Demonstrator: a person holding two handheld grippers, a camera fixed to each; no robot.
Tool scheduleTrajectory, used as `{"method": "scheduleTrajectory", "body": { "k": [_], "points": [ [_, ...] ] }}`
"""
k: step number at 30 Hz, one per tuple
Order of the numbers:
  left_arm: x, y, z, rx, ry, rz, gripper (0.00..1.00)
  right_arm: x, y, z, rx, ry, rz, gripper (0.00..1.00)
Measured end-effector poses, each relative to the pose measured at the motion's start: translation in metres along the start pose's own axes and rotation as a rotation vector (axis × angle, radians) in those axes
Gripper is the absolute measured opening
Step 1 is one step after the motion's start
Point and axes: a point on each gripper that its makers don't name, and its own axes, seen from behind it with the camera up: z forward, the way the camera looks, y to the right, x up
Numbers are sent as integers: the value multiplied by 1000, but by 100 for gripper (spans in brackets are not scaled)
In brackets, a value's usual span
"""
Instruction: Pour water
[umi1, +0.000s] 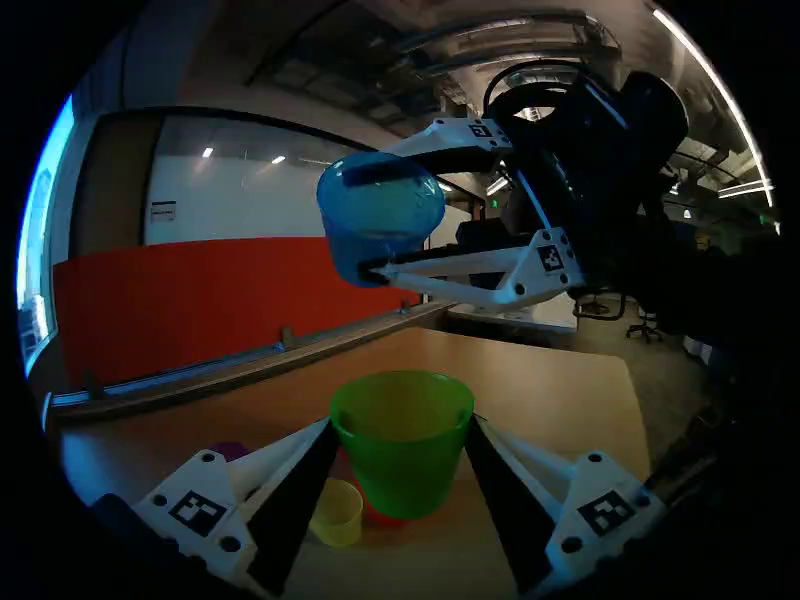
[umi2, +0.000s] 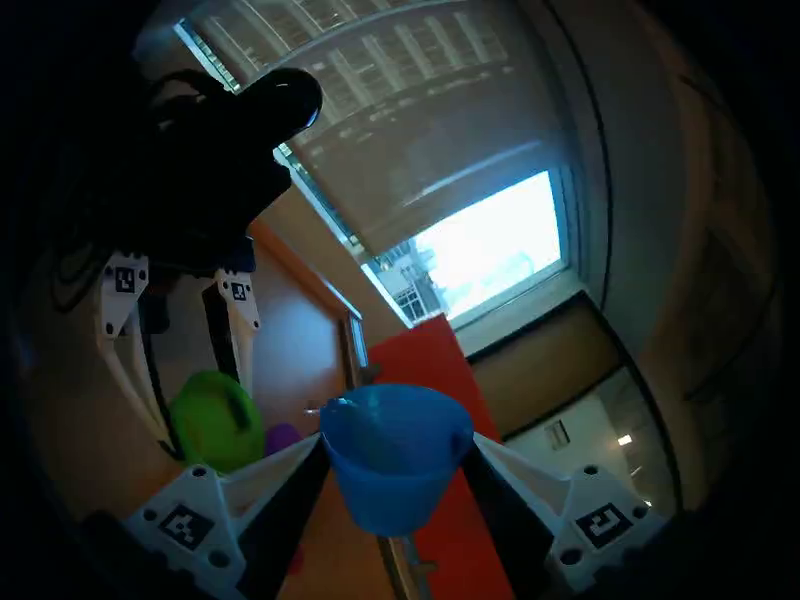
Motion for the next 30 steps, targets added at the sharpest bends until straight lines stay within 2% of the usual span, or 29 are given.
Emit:
{"method": "scheduleTrajectory", "body": {
  "k": [30],
  "points": [
    [0, -5, 1, 0, 3, -1, 86, 0, 1, 7, -3, 19, -96, 89]
  ]
}}
